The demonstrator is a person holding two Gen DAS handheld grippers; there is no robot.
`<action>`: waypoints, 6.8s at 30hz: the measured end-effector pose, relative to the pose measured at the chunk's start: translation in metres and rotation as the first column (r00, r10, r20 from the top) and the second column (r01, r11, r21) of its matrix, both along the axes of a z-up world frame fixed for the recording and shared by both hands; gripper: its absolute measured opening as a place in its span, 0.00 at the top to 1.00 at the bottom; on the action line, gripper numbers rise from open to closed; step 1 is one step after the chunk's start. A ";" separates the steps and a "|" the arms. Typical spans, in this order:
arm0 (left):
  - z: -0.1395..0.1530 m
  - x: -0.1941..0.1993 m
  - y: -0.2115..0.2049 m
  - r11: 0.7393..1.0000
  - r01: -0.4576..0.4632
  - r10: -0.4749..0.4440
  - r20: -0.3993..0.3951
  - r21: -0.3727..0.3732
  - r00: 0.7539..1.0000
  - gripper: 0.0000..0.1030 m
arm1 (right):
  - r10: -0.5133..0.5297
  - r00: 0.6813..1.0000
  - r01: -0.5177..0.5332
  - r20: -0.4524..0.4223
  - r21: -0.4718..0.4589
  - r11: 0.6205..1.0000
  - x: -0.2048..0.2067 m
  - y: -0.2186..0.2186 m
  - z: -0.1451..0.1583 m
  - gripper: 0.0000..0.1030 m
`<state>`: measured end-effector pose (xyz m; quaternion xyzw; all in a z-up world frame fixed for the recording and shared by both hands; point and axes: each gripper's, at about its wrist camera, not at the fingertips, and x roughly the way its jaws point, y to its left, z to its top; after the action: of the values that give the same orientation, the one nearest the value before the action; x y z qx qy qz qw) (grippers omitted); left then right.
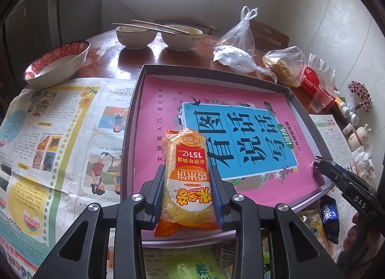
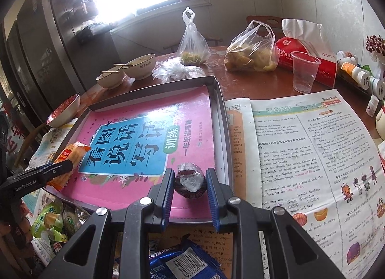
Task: Organize snacks
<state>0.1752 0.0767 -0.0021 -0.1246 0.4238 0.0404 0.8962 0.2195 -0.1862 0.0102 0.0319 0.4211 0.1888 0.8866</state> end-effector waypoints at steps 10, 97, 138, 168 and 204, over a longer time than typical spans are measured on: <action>-0.002 -0.007 0.004 1.000 -0.004 0.004 -0.002 -0.022 1.000 0.66 | -0.004 1.000 0.004 -0.002 0.001 1.000 -0.002 -0.002 0.002 0.73; 0.016 -0.081 -0.041 0.986 0.167 -0.167 -0.033 -0.013 0.985 0.35 | 0.018 0.992 -0.024 0.126 0.048 0.999 -0.071 -0.024 0.055 0.33; -0.005 -0.067 -0.032 0.991 0.137 -0.137 -0.053 -0.004 0.989 0.30 | 0.105 0.994 -0.103 0.030 -0.049 0.993 -0.081 -0.024 0.007 0.28; -0.012 -0.067 -0.024 0.977 0.161 -0.165 -0.019 -0.137 0.986 0.60 | 0.124 0.992 -0.124 -0.017 0.018 0.992 -0.060 -0.027 -0.016 0.43; 0.034 -0.078 -0.008 0.976 0.139 -0.122 0.109 -0.165 0.986 0.65 | 0.123 0.990 -0.130 0.071 0.104 0.986 -0.070 -0.019 0.029 0.46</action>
<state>0.0971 0.0692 0.0321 -0.1750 0.3882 -0.0617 0.9027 0.1498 -0.2056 0.0391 0.0471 0.3824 0.2680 0.8830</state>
